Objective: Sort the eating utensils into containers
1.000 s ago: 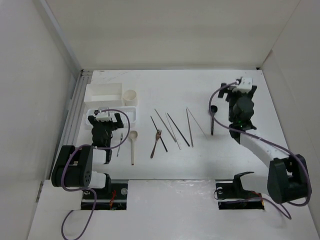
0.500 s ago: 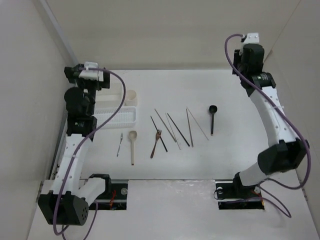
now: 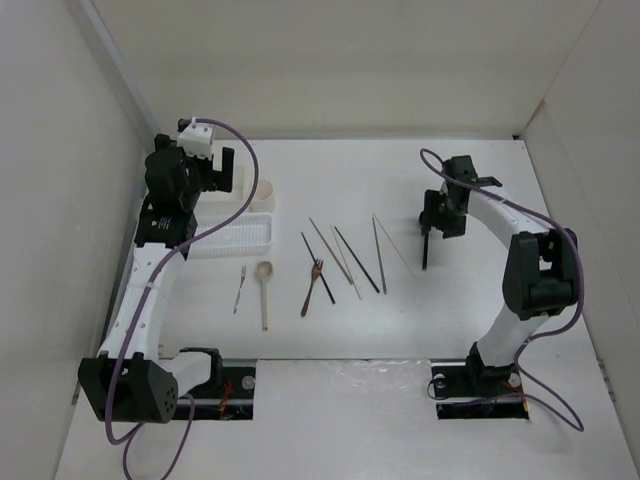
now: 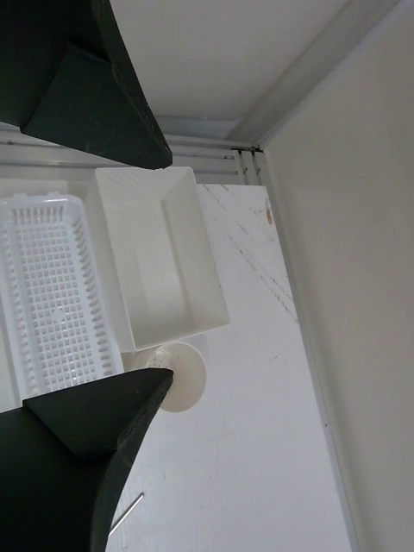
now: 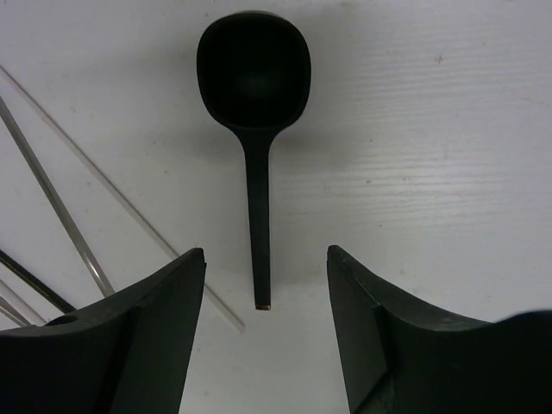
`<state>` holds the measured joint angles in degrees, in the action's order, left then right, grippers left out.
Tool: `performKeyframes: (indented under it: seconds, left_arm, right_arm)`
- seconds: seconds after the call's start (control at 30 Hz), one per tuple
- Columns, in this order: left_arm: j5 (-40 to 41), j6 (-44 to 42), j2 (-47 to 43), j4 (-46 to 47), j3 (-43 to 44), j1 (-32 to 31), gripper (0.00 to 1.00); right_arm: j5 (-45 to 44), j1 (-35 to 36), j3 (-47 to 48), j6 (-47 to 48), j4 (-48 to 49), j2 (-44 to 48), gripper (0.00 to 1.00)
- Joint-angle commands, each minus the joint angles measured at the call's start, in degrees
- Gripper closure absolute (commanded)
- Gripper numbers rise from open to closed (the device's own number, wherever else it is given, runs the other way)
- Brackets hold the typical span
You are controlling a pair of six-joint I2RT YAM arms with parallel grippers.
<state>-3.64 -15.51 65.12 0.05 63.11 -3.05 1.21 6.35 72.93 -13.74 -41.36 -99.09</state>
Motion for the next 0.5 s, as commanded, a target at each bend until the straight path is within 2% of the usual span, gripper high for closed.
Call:
performKeyframes:
  seconds: [0.0,0.13,0.27,0.3,0.33,0.43,0.47]
  left_arm:
    - [-2.3,0.8,-1.7,1.1,-0.3,-0.3,0.00]
    - [-0.6,0.8,-2.2,1.1,-1.4,-0.8,0.00]
    - [0.0,0.3,-3.3,1.6,-2.0,-0.8,0.00]
    - [0.0,0.3,-3.3,1.6,-2.0,-0.8,0.00]
    - [0.0,0.3,-3.3,1.6,-2.0,-0.8,0.00]
    - [-0.6,0.3,-3.9,2.1,-2.6,-0.8,0.00]
    - [-1.6,0.3,-3.9,2.1,-2.6,-0.8,0.00]
  right_arm:
    - [1.6,1.4,0.6,-2.4,4.4,-2.7,0.36]
    - [-1.5,2.6,2.0,-3.7,5.0,-6.5,0.39]
    - [-2.9,2.6,4.7,-4.2,5.0,-9.2,0.49]
    - [-2.9,2.6,5.3,-4.2,5.0,-9.9,0.54]
    - [-2.9,2.6,5.3,-4.2,5.0,-9.9,0.68]
    - [-2.9,2.6,6.0,-4.2,5.0,-10.4,1.00]
    - [-3.4,2.6,6.0,-3.6,5.0,-9.8,1.00]
